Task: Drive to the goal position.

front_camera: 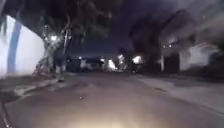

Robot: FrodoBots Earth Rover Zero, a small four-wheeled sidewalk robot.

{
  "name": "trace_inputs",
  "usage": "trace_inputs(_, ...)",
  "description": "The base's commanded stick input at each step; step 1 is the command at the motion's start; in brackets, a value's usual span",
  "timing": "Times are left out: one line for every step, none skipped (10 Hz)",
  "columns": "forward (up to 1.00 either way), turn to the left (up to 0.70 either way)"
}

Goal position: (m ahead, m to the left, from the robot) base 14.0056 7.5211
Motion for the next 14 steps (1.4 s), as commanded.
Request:
trace_inputs(0.70, 0.00)
trace_inputs(0.70, 0.00)
trace_inputs(0.70, 0.00)
trace_inputs(0.70, 0.00)
trace_inputs(0.70, 0.00)
trace_inputs(0.70, 0.00)
trace_inputs(0.70, 0.00)
trace_inputs(0.70, 0.00)
trace_inputs(0.70, 0.00)
trace_inputs(0.70, 0.00)
trace_inputs(0.70, 0.00)
trace_inputs(0.70, 0.00)
trace_inputs(0.70, 0.00)
trace_inputs(0.70, 0.00)
